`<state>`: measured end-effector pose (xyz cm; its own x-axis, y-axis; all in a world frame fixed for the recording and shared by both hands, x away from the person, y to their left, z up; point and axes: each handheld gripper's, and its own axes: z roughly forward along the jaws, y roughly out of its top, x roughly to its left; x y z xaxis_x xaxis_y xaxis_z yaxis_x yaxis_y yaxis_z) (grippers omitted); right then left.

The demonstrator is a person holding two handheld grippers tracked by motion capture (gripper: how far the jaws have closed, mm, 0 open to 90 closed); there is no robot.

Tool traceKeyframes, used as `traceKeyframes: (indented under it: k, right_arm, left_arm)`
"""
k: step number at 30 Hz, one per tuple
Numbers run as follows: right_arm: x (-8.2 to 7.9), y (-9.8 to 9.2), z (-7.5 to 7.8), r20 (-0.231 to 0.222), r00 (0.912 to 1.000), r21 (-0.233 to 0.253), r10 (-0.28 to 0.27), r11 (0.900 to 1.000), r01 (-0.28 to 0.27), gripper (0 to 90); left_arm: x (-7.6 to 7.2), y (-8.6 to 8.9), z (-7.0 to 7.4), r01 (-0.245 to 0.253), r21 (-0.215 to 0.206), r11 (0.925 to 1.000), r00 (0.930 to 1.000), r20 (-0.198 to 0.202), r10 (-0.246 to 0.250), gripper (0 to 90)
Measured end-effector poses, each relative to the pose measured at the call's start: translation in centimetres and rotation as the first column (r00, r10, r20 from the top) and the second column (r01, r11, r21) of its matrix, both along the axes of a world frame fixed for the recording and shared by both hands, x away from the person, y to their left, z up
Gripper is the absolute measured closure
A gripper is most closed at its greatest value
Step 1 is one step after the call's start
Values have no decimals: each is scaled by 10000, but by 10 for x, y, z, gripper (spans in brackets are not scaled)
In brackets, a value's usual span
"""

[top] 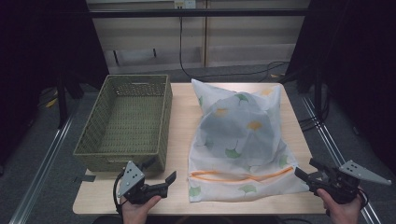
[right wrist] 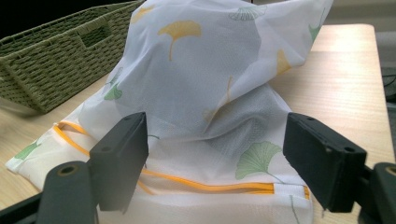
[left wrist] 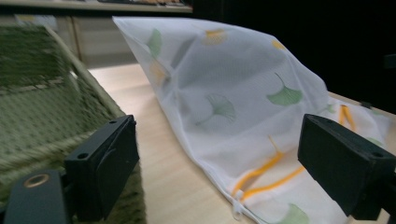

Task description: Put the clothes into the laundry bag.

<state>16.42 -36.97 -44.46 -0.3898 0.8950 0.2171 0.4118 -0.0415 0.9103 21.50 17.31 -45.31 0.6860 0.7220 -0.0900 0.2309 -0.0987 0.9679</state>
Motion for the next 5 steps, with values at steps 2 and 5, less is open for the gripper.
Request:
traceKeyframes:
  k: [2,5]
  right_arm:
    - [3,0,-1,14,10000,-96,-52,9999,52,218]
    - [6,-1,-3,-104,9999,-38,-25,10000,24,212]
  left_arm:
    - [0,0,-2,-28,103,9999,10000,-53,29,123]
    - [1,5,-2,-314,-176,9994,9995,-5,314,123]
